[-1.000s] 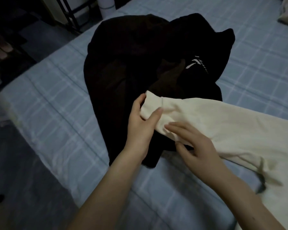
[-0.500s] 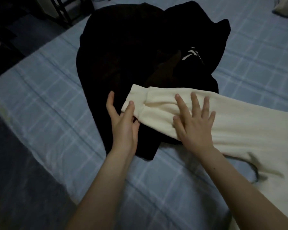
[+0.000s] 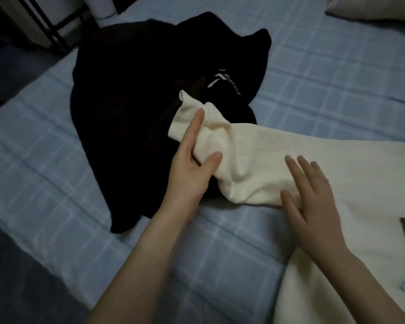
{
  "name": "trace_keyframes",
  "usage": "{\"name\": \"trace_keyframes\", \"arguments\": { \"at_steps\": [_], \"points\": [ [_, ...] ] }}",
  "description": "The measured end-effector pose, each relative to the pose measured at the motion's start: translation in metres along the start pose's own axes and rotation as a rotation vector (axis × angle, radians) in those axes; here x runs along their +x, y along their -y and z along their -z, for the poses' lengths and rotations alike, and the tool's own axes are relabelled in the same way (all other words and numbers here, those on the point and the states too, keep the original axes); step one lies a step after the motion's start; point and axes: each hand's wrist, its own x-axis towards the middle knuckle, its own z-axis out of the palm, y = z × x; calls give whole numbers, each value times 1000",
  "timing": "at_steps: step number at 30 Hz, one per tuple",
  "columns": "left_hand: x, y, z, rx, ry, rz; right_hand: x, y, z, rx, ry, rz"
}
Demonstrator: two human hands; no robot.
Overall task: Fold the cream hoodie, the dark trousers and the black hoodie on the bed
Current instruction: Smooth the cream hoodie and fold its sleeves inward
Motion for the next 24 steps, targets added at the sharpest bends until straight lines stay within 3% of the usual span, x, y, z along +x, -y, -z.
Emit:
{"name": "trace_keyframes", "arguments": {
  "at_steps": [12,19,24],
  "points": [
    [-58,23,-223,20,394,87,-111,-167,147,-378,-68,-413],
    [-104,45,-361,58,621,123,-146,-250,199,-500,-112,-530],
    [-117,87,-400,163,591,212,-143,-298,195,-517,-115,-597]
  ]
}}
